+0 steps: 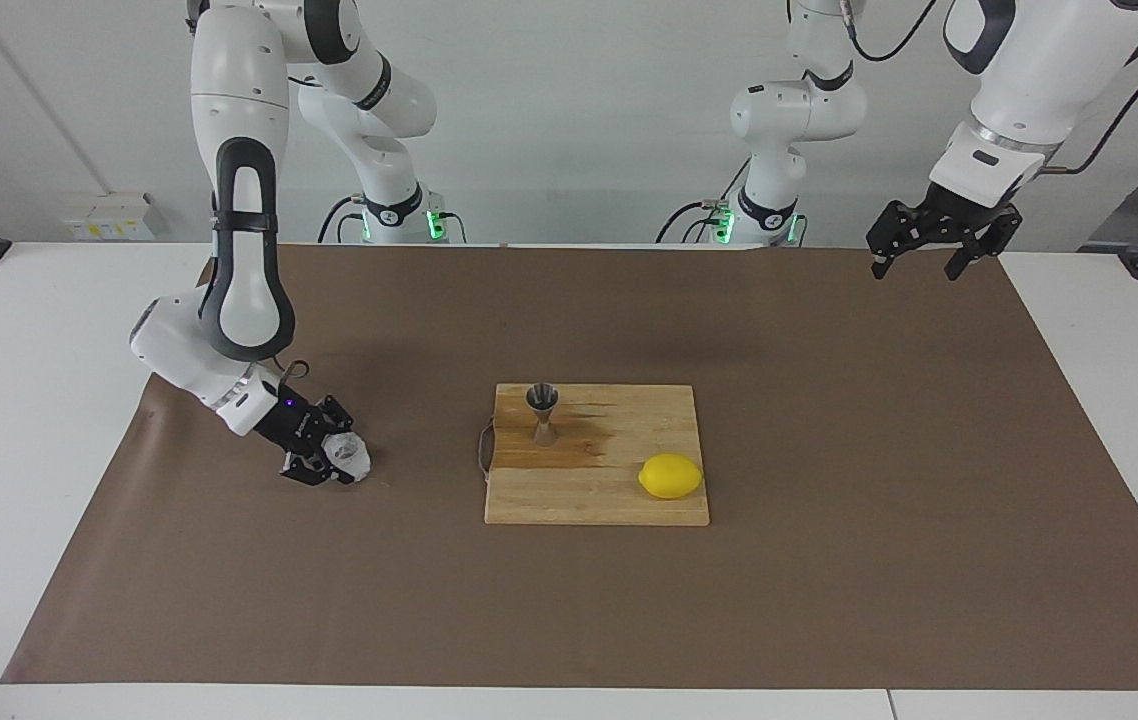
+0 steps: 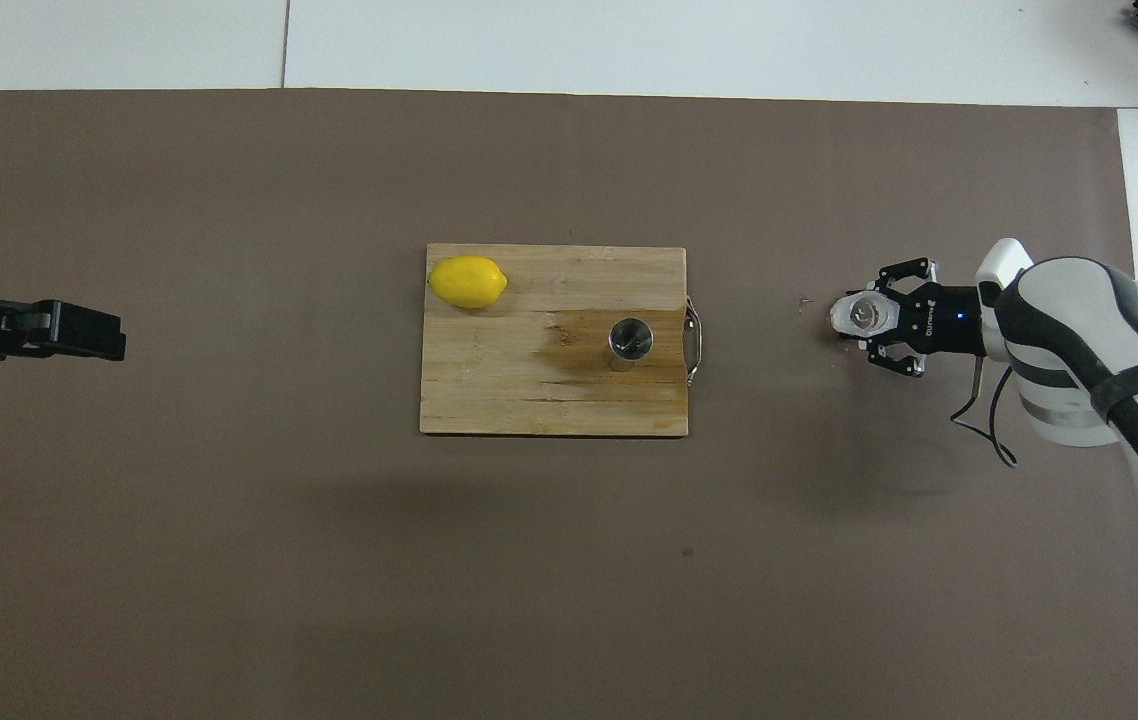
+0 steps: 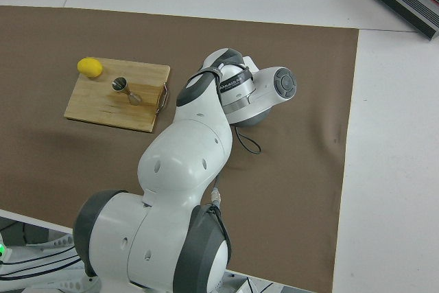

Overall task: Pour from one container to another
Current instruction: 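Lower the white cup onto the table and open the right gripper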

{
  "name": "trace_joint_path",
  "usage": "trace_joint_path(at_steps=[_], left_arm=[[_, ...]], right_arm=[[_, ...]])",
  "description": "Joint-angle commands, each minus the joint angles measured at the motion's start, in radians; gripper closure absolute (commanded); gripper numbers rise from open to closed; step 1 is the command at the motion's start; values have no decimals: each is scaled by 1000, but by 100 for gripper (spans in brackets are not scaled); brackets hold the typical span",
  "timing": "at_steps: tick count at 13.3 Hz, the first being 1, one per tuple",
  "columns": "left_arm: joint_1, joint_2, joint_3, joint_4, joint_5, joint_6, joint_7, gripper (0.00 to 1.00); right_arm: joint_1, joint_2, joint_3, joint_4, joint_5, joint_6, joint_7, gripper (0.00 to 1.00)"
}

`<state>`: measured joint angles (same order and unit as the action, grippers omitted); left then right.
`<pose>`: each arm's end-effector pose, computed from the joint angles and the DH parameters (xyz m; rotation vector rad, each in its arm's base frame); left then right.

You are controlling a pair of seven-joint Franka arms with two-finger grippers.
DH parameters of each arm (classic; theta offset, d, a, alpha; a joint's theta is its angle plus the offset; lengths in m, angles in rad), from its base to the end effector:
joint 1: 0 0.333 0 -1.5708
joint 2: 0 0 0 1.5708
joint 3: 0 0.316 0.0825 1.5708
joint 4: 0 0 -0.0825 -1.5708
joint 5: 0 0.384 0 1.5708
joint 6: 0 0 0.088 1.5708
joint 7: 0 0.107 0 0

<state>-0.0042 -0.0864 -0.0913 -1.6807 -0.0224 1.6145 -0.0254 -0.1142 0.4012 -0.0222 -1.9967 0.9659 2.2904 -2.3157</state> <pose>0.5282 -0.0550 0.6230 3.1239 -0.1079 0.0296 0.6001 -0.0633 0.2556 -1.9975 -1.8213 -0.8408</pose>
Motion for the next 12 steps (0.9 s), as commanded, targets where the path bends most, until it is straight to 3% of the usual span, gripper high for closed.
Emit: trace_joint_path(at_steps=[1, 4, 6, 10, 12], left_arm=[[6, -23, -4, -17, 15, -8, 13, 0], [6, -23, -4, -17, 15, -8, 13, 0], [6, -23, -4, -17, 15, -8, 13, 0], [7, -23, -4, -17, 15, -8, 13, 0], [7, -23, -4, -17, 15, -8, 13, 0]], right_arm=[[-18, -4, 11, -5, 23, 0, -36, 4], [-13, -10, 11, -1, 23, -12, -13, 0], [19, -66, 5, -2, -16, -11, 109, 0], [63, -206, 7, 3, -330, -73, 569, 0], [67, -235, 7, 6, -439, -101, 747, 0]])
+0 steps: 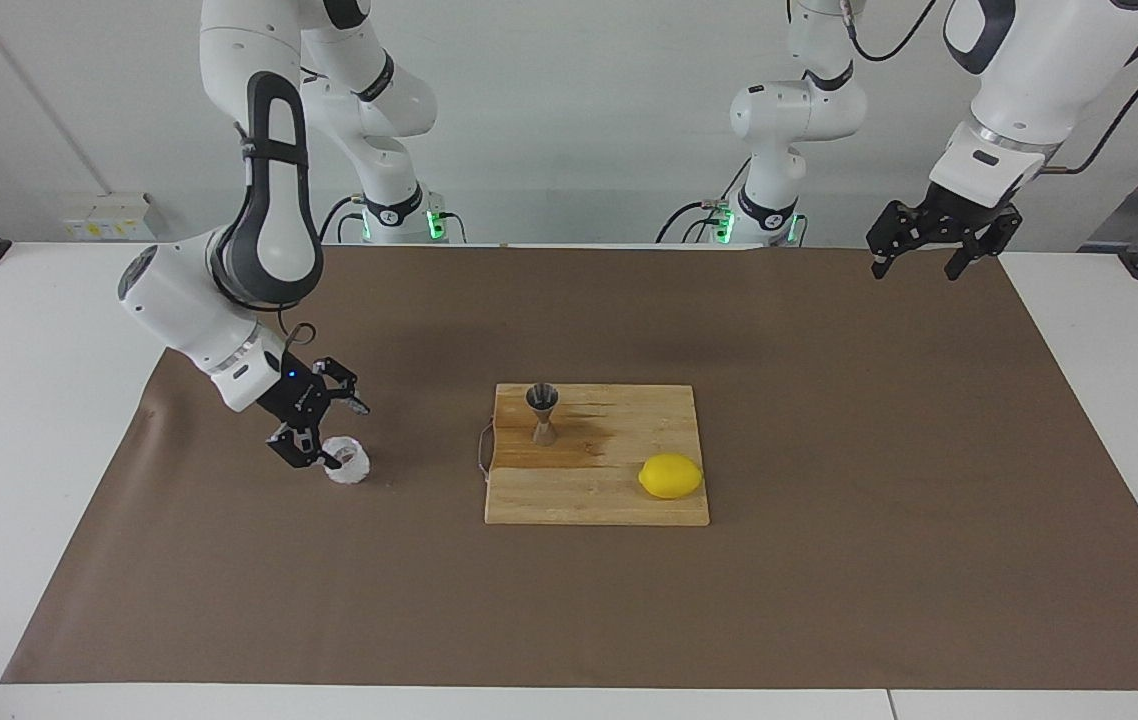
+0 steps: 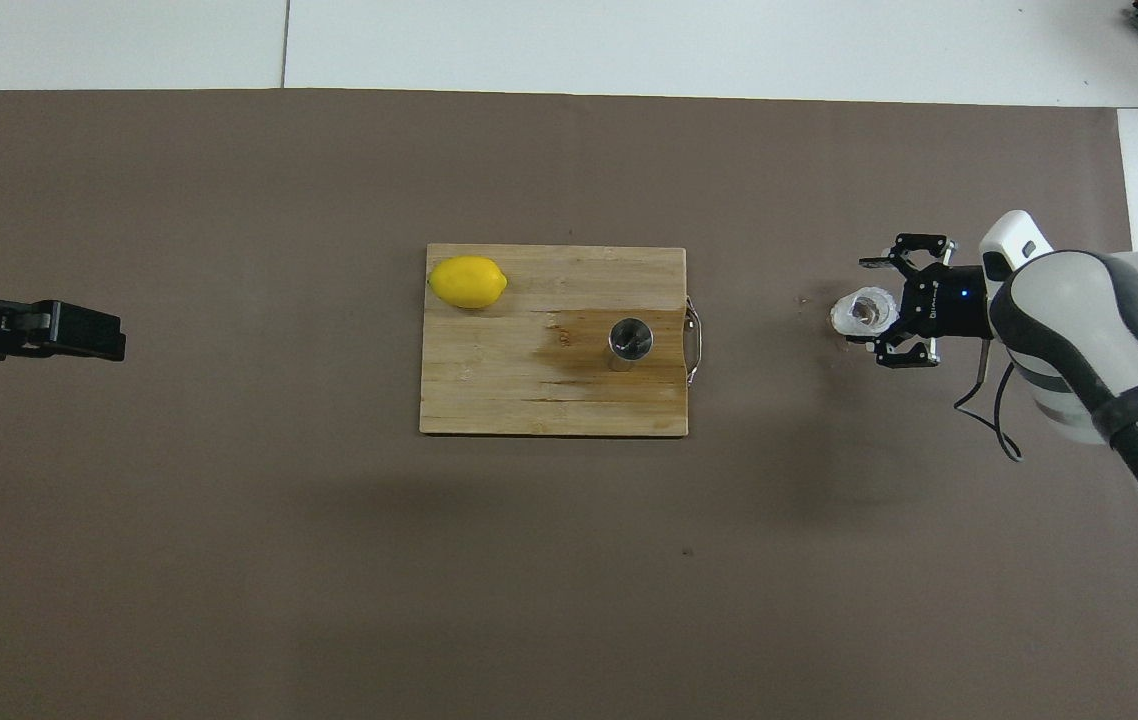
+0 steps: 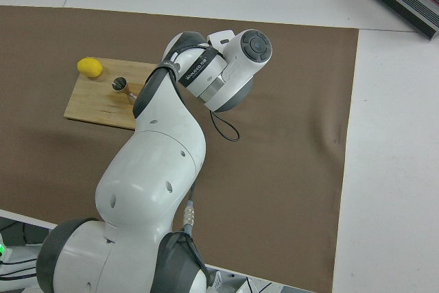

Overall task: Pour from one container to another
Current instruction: 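Lower the white cup onto the table and open the right gripper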

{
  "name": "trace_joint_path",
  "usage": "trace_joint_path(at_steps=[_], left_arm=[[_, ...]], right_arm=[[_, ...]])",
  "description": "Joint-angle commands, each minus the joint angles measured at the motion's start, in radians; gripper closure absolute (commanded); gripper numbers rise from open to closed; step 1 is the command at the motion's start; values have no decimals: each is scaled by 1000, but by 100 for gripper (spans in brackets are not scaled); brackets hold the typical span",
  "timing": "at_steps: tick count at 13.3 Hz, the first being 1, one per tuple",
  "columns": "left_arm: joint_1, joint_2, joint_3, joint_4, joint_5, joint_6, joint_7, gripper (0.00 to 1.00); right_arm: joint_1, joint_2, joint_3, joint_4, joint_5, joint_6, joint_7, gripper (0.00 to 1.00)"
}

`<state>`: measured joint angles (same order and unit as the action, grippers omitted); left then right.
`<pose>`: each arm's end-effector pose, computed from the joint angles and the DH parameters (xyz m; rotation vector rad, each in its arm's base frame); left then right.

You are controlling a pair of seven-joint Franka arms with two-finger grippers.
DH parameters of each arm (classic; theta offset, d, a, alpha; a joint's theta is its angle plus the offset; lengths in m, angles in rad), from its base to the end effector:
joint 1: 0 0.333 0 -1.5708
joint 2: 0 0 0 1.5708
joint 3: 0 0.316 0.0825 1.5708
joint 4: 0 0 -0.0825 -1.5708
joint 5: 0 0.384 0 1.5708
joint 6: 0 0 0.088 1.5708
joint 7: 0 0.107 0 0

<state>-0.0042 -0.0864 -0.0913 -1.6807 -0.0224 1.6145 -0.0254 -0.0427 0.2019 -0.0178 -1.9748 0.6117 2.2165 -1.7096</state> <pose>0.5282 -0.0550 0.6230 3.1239 -0.1079 0.0296 0.6024 -0.0174 0.3765 -2.2464 -1.6793 -0.5776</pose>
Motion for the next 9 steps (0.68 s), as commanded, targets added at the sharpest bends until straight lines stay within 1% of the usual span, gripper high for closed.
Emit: trace_joint_path(at_steps=[1, 3, 5, 7, 9], left_arm=[[7, -23, -4, -17, 15, -8, 13, 0], [7, -23, -4, -17, 15, -8, 13, 0], [6, -23, -4, -17, 15, -8, 13, 0], [7, -23, -4, -17, 15, -8, 13, 0], [7, -23, -4, -17, 15, -8, 13, 0]], right_arm=[[-5, -41, 2, -15, -123, -34, 219, 0], [-3, -42, 6, -15, -217, -34, 405, 0], [23, -47, 4, -15, -312, -38, 616, 0], [26, -56, 6, -15, -430, -79, 859, 0], [53, -79, 4, -6, -547, -148, 1113, 0]])
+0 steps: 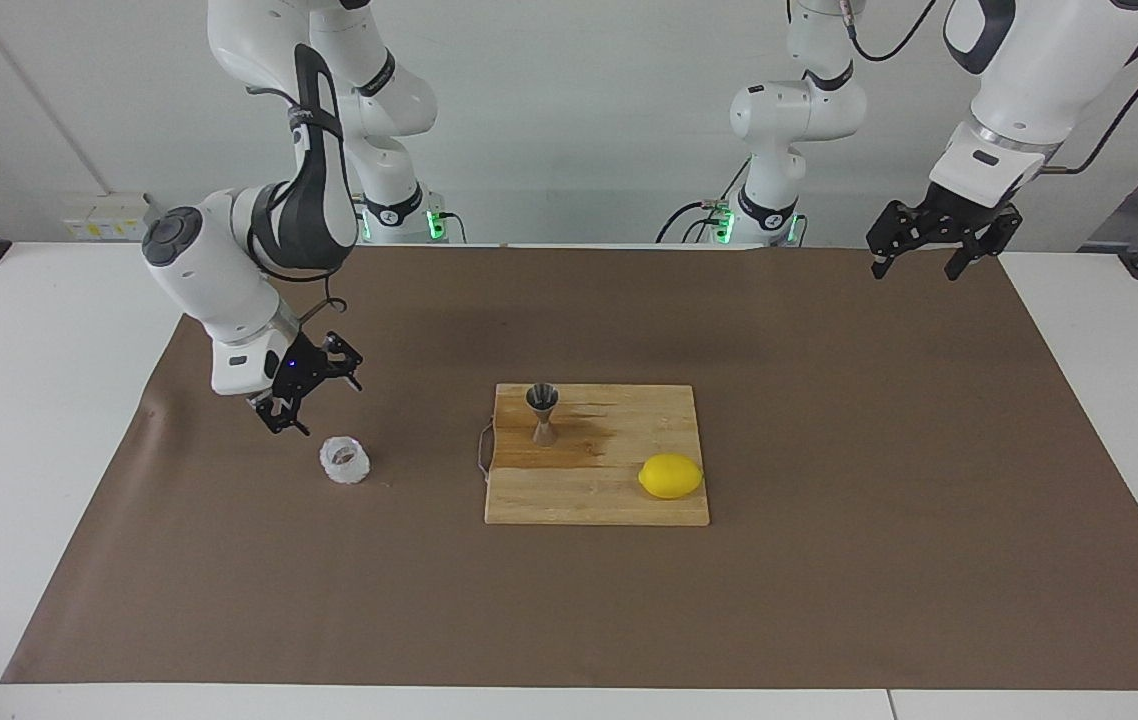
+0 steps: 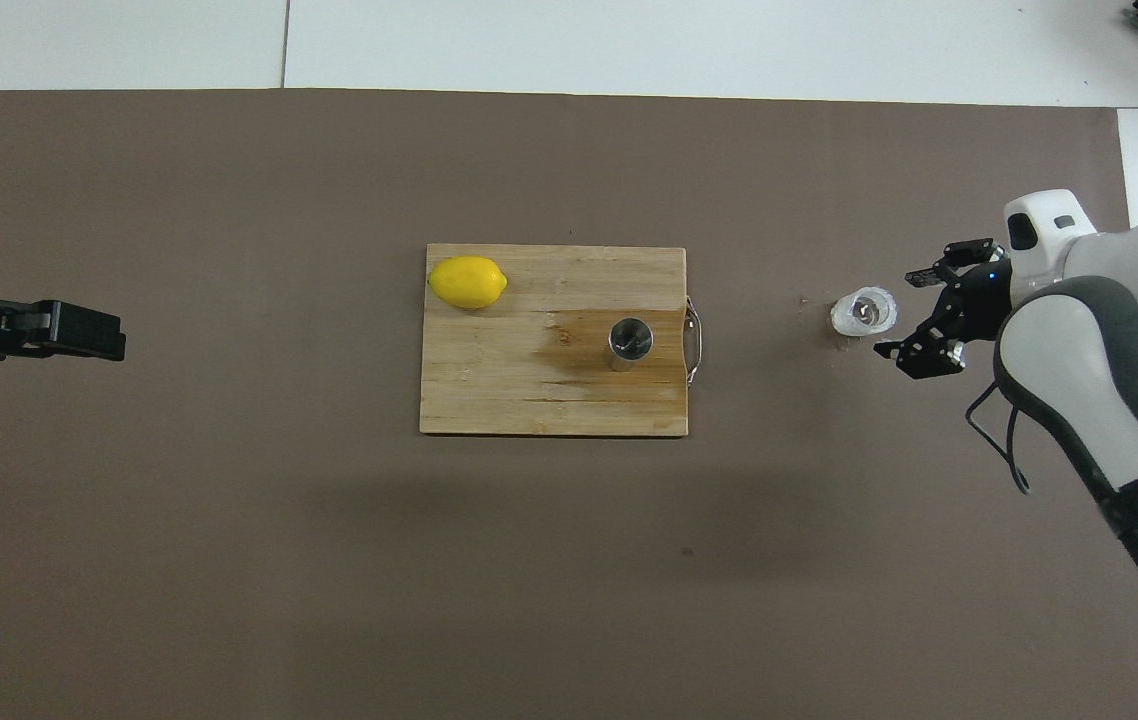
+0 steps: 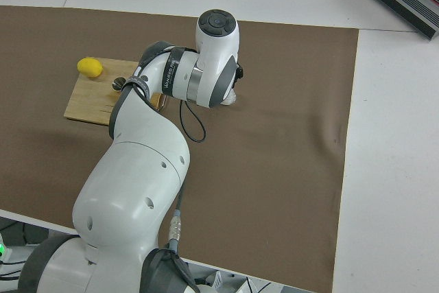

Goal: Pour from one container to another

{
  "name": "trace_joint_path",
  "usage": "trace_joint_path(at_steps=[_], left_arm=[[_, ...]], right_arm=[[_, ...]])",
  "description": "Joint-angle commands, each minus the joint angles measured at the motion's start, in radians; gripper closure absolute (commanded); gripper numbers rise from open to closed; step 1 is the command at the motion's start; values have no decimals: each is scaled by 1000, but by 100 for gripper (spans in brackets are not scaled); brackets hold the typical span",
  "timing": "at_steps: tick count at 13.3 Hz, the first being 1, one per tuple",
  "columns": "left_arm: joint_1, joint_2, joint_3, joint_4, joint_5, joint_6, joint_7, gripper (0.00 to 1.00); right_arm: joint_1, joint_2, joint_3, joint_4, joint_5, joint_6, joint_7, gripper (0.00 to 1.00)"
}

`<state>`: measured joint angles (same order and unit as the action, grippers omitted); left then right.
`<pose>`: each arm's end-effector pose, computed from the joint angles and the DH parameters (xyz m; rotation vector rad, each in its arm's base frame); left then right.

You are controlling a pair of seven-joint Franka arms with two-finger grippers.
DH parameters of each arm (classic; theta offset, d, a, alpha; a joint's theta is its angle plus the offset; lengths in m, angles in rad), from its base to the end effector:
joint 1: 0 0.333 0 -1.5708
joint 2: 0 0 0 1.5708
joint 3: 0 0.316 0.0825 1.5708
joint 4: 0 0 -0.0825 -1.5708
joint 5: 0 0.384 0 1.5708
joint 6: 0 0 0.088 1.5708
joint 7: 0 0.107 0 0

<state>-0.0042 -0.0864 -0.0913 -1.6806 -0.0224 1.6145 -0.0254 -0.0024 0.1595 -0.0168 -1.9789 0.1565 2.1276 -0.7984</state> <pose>0.5282 -0.0550 0.6230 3.1239 -0.1079 0.0297 0.5869 -0.0041 0.3875 -2.8369 -1.0289 -0.0631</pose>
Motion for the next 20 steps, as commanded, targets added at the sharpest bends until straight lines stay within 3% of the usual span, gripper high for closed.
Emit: trace_joint_path(at_steps=[1, 3, 6, 11, 14, 20], left_arm=[[6, -23, -4, -17, 15, -8, 13, 0], [7, -23, -4, -17, 15, -8, 13, 0], [6, -23, -4, -17, 15, -8, 13, 0], [7, -23, -4, -17, 15, -8, 13, 0], [6, -23, -4, -17, 15, -8, 13, 0], [7, -23, -4, -17, 15, -8, 13, 0]], right_arm=[[30, -49, 5, 17, -148, -118, 343, 0], [67, -63, 8, 58, -189, -222, 581, 0], [61, -72, 6, 168, -170, -355, 744, 0], [-10, -121, -8, 354, -77, -538, 771, 0], [-33, -167, -8, 359, -91, -549, 778, 0], [-74, -184, 3, 367, -129, -627, 769, 0]])
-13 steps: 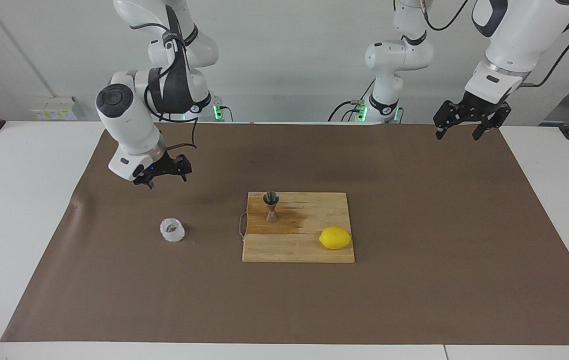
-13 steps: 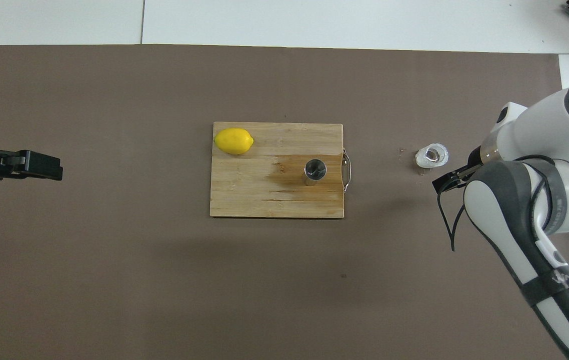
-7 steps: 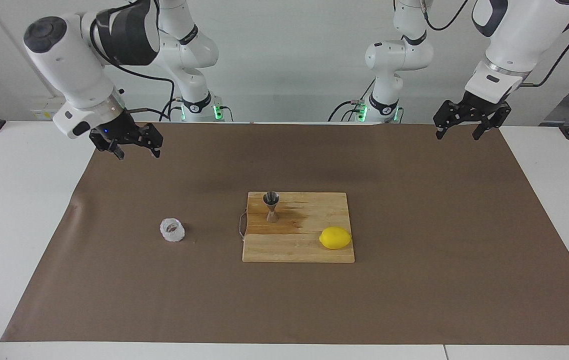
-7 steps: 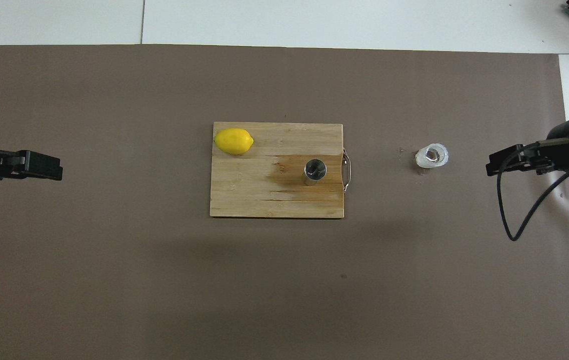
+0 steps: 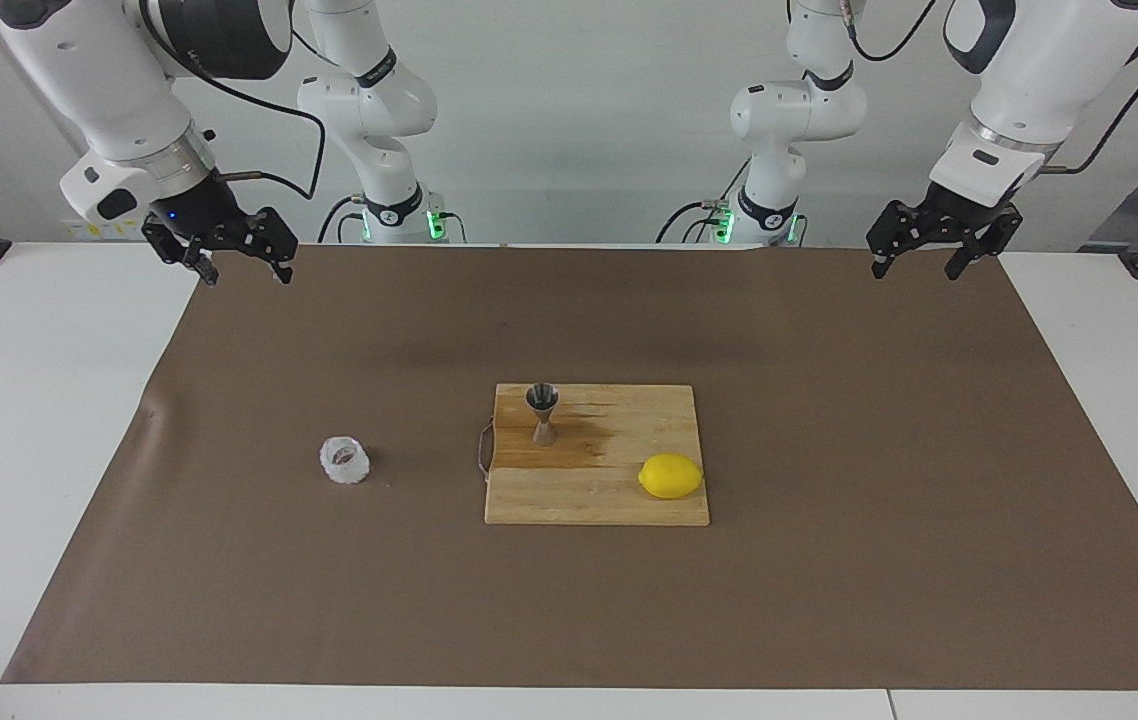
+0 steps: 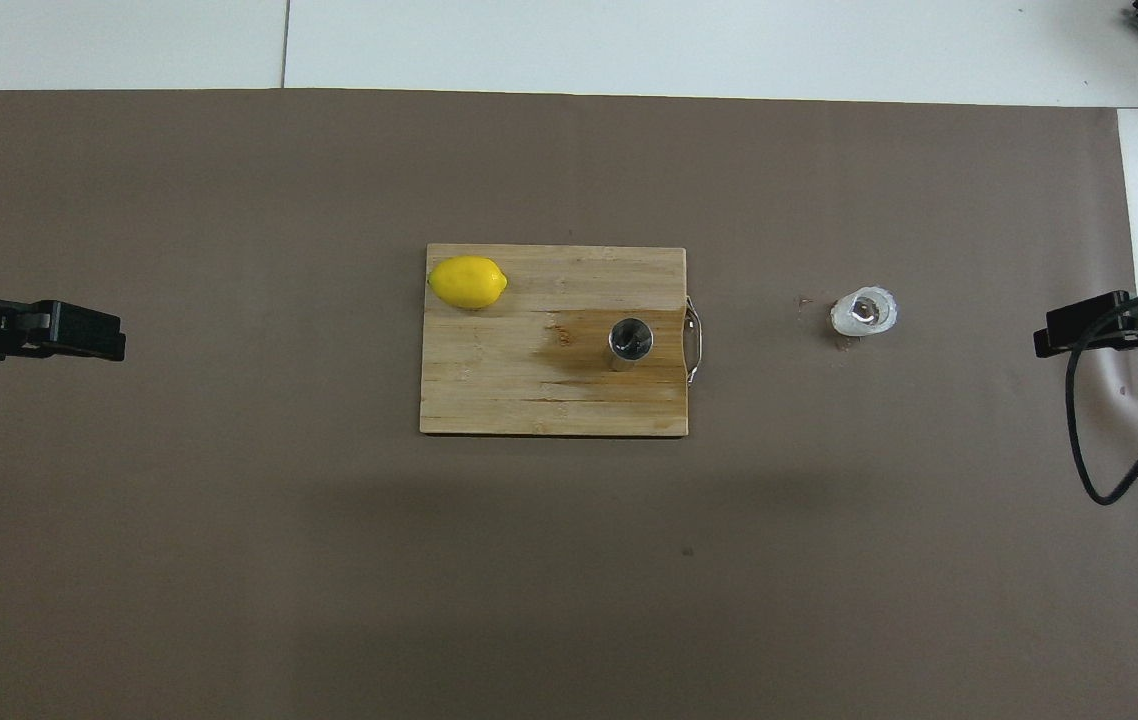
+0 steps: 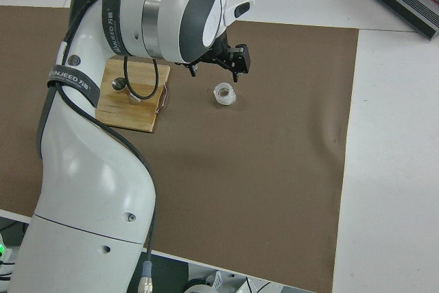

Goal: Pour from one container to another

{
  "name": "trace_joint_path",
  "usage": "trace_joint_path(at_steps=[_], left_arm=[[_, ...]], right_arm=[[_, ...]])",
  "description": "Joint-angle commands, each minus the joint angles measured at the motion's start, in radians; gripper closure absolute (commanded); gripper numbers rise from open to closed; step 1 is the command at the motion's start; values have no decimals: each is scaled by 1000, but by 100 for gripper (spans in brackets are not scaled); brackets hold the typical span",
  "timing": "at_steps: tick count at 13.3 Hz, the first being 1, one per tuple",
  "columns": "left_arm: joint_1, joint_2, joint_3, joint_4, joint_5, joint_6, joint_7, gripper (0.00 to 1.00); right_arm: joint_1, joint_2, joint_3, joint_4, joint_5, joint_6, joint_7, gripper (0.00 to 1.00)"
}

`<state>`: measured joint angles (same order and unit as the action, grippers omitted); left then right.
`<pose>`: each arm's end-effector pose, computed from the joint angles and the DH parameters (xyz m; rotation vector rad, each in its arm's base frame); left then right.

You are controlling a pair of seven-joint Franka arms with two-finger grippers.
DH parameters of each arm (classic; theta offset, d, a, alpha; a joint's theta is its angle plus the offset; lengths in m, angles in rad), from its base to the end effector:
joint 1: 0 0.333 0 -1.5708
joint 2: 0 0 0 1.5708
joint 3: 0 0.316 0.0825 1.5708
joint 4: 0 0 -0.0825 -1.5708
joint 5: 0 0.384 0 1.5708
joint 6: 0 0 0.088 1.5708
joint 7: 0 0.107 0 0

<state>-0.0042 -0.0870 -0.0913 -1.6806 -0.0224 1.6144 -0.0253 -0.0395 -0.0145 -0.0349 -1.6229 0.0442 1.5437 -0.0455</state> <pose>0.5280 -0.0550 0.6234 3.1239 -0.1081 0.0305 0.5445 -0.0359 0.6058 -3.0913 0.0450 0.0957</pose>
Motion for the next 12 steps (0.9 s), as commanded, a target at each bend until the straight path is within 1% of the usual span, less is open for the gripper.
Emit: trace_joint_path(at_steps=[1, 9, 12], left_arm=[[7, -22, -4, -17, 15, -8, 13, 0], [7, -22, -4, -17, 15, -8, 13, 0], [7, -22, -4, -17, 15, -8, 13, 0]], right_arm=[[-66, -12, 41, 14, -17, -53, 18, 0], [-74, -13, 43, 18, -18, -46, 24, 0], [-59, -18, 49, 15, -55, -48, 24, 0]])
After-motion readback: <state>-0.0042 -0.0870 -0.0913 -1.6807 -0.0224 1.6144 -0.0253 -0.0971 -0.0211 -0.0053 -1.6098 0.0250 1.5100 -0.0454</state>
